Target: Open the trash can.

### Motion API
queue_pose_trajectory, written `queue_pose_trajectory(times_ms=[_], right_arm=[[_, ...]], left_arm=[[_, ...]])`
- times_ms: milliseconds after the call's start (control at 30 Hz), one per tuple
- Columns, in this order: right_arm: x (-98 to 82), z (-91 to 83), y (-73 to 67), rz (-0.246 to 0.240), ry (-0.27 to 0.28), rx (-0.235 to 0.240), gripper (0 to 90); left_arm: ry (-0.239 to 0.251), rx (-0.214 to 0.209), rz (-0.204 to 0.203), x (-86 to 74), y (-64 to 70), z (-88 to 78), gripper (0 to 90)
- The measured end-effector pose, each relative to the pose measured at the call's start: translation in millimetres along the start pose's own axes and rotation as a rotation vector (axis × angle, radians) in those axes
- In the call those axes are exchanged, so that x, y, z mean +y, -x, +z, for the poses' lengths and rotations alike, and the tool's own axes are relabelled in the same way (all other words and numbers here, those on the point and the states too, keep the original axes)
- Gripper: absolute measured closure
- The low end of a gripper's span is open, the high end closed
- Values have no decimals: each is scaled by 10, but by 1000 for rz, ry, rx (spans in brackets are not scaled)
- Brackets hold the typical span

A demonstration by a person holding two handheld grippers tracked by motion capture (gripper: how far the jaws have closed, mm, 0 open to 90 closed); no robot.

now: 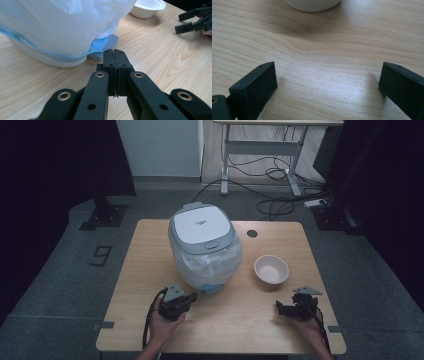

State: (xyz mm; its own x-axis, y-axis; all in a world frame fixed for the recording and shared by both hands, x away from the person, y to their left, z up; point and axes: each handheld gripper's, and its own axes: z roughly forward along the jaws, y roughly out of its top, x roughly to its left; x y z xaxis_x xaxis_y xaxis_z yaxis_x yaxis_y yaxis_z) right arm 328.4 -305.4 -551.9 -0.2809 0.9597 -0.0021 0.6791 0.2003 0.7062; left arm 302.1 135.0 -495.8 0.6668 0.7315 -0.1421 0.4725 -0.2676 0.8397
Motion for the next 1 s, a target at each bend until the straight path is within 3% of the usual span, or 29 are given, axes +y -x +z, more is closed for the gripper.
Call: queue_pose_trajectory(times_ms=[267, 667, 1000], right_arm=[[-1, -1, -2, 2, 0, -1, 10], [-2, -3, -3, 3, 0, -1, 11], [-5, -7, -8, 2, 3, -3, 18]], left_arm=[[-13, -18, -4, 44, -7, 93, 900], [-9, -47, -47, 172, -4, 321, 900], [-19, -30, -40, 192, 15, 421, 900]])
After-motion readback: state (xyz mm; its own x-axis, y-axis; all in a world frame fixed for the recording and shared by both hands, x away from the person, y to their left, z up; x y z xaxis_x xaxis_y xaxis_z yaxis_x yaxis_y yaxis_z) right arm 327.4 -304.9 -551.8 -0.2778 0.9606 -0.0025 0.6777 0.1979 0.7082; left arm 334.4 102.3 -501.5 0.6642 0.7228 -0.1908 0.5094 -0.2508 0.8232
